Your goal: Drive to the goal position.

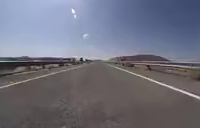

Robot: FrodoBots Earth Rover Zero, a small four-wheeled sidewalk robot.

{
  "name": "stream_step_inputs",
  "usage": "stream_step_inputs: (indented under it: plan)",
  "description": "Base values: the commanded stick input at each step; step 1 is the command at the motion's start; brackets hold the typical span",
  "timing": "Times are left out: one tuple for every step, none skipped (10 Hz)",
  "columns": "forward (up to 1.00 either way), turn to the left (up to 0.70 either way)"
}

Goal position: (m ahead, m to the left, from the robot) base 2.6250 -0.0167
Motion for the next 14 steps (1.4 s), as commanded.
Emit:
stream_step_inputs:
  plan:
    - [1.00, 0.00]
    - [1.00, 0.00]
    - [1.00, 0.00]
    - [1.00, 0.00]
    - [1.00, 0.00]
    - [1.00, 0.00]
    - [1.00, 0.00]
    - [1.00, 0.00]
    - [1.00, 0.00]
    - [1.00, 0.00]
    - [1.00, 0.00]
    - [1.00, 0.00]
    - [1.00, 0.00]
    - [1.00, 0.00]
